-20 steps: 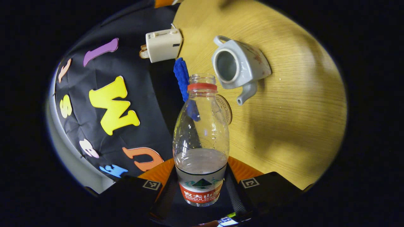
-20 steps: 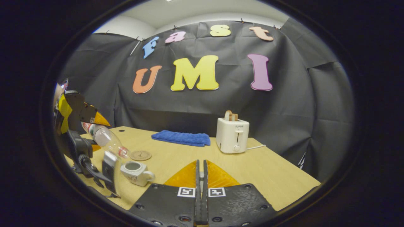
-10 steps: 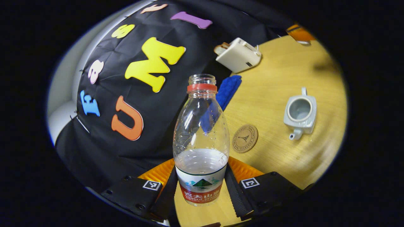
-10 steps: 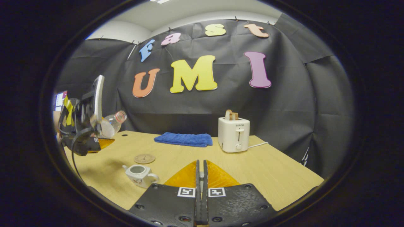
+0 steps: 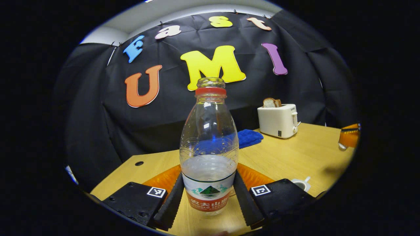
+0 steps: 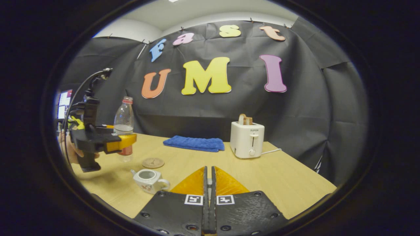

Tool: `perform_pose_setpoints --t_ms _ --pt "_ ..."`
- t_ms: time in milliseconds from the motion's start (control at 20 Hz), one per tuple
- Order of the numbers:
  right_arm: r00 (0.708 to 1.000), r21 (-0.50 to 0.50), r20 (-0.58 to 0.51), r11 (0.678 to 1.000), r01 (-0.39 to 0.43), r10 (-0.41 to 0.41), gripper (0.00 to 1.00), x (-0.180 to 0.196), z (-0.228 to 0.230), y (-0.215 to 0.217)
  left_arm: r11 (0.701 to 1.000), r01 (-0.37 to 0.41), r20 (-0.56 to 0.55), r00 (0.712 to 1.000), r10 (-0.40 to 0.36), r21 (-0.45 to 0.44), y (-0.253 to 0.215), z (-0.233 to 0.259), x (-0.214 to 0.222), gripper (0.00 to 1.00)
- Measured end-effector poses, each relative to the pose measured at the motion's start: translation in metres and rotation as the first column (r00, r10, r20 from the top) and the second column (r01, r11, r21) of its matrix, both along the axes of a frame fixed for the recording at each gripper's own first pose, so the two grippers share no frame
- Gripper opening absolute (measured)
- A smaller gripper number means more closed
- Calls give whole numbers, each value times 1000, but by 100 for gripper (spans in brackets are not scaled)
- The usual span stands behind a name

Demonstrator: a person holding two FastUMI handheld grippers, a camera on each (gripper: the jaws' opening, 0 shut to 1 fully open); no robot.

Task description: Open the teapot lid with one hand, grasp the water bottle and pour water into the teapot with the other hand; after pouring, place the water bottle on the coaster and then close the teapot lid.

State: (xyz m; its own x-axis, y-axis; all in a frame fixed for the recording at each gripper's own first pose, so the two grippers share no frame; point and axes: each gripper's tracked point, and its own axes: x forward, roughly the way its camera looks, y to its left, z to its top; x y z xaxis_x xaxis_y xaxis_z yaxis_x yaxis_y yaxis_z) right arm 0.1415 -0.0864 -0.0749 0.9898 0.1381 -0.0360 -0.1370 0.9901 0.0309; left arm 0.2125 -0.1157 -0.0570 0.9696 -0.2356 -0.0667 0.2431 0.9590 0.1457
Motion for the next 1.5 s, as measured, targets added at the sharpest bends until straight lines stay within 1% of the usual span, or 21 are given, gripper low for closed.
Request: perform_pose_setpoints --t_ms 250,350,500,650,750,900,1000,1350,1500 --pt "1000 -12 -4 1000 -13 13 1 2 -3 6 986 -6 -12 1000 4 -167 -15 0 35 80" --pt "1000 -7 -11 1000 -16 16 0 2 -6 5 981 -13 -21 1000 9 -193 -20 -6 50 81" --pt "1000 -5 -13 1000 -14 14 1 4 -5 5 983 0 -37 999 -7 -183 -30 -20 68 82" --pt "1000 -6 -11 1000 -16 16 1 5 -6 5 984 8 -50 999 -17 -181 -35 -28 73 82" --pt "1000 -2 -13 1000 -24 24 1 6 -7 9 982 15 -28 999 -20 -191 -35 -22 74 82" --pt "999 -15 -24 999 -29 28 0 8 -11 12 984 11 8 1000 -10 -178 -37 -16 78 82" --pt "999 -27 -28 999 -26 25 0 8 -13 12 985 12 -11 1000 -15 -170 -36 -20 77 82" --pt "999 -28 -19 999 -27 26 1 6 -11 13 988 30 -22 999 -34 -153 -39 -30 70 82" --pt "999 -30 -20 999 -27 26 1 6 -11 13 989 22 -37 999 -28 -145 -40 -36 67 87"
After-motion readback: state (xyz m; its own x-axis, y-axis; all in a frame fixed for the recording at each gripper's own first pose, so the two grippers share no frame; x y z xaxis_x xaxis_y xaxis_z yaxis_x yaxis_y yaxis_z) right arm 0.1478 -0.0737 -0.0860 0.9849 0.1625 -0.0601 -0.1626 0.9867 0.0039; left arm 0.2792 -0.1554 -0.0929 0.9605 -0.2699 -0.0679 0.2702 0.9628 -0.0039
